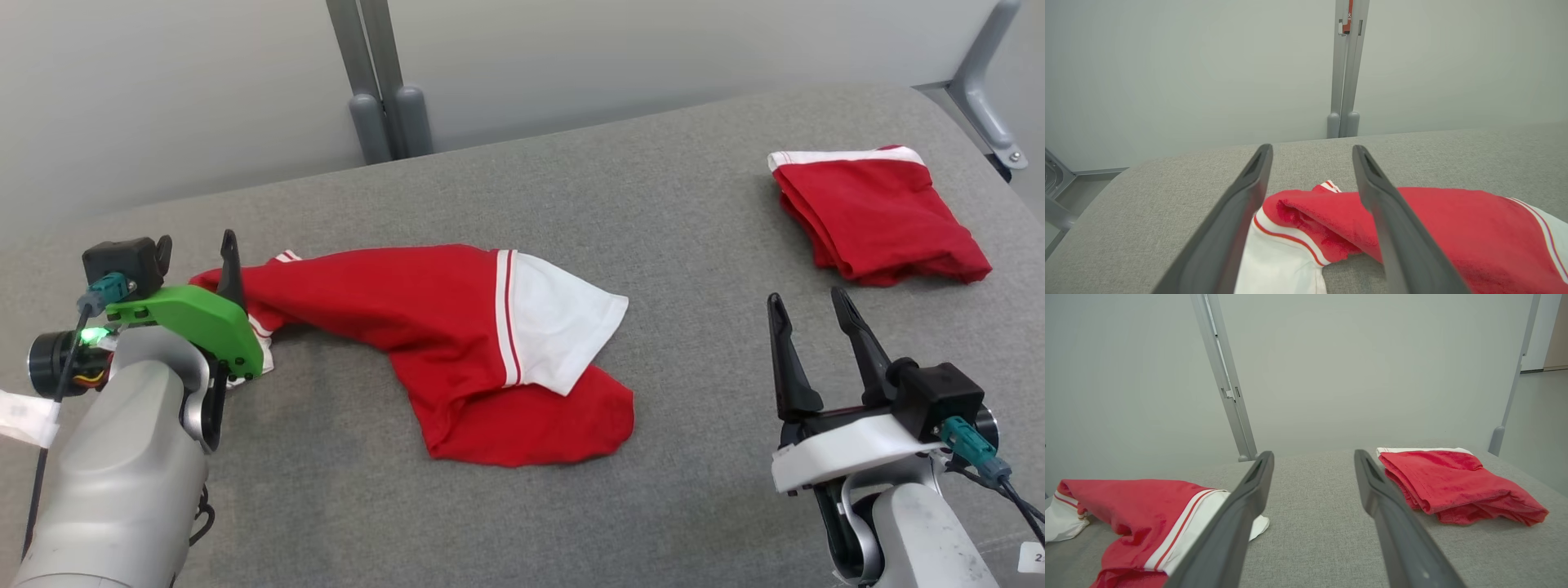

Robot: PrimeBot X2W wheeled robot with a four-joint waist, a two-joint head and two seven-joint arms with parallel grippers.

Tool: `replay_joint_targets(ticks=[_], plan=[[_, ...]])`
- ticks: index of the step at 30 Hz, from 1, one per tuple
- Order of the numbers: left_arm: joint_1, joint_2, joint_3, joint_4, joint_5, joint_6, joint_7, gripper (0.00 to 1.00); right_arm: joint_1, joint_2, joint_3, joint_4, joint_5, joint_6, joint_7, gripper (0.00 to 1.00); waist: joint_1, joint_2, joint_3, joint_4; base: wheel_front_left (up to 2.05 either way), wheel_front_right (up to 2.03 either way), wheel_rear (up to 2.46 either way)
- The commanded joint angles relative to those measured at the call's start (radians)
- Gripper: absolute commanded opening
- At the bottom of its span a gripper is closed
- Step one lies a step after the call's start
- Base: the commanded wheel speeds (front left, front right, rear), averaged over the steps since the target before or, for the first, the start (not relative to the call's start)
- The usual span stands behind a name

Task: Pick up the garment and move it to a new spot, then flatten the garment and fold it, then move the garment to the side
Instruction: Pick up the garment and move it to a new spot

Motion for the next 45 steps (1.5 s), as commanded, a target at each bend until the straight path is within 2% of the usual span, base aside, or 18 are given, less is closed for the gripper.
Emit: replay_joint_targets(ticks=[1,4,9,16,22,30,45], plan=[[0.009,0.001,0.006,-0.022,0.008,-0.007,-0.008,1.0,0.018,-0.002,-0.002,0.005,-0.008,0.0,-0.003,1.0,0.0,0.0,-0.036,0.03,0.0,0.0,0.0],[0.059,-0.001,0.028,-0.115,0.024,-0.01,-0.007,1.0,0.031,-0.002,-0.001,0.005,-0.01,0.0,-0.003,1.0,0.0,0.0,-0.061,0.052,0.0,0.0,0.0],[0.194,-0.007,0.077,-0.311,0.053,0.008,-0.007,1.0,0.053,-0.002,0.001,0.006,-0.014,0.0,-0.003,1.0,0.0,0.0,-0.088,0.084,0.0,0.0,0.0],[0.448,-0.022,0.156,-0.577,0.112,0.059,-0.007,1.0,0.083,-0.002,0.004,0.014,-0.019,0.0,-0.003,1.0,0.0,0.0,-0.112,0.123,0.0,0.0,0.0],[0.64,-0.055,0.207,-0.731,0.15,0.097,-0.007,1.0,0.11,-0.002,0.02,0.024,-0.005,0.0,-0.003,1.0,0.0,0.0,-0.126,0.143,0.0,0.0,0.0],[0.776,-0.095,0.242,-0.812,0.205,0.113,-0.007,1.0,0.142,-0.002,0.014,0.03,0.026,0.0,-0.003,1.0,0.0,0.0,-0.132,0.155,0.0,0.0,0.0],[0.808,-0.13,0.274,-0.802,0.242,0.088,-0.007,1.0,0.134,-0.002,0.033,0.049,0.028,0.0,-0.003,1.0,0.0,0.0,-0.136,0.149,0.0,0.0,0.0]])
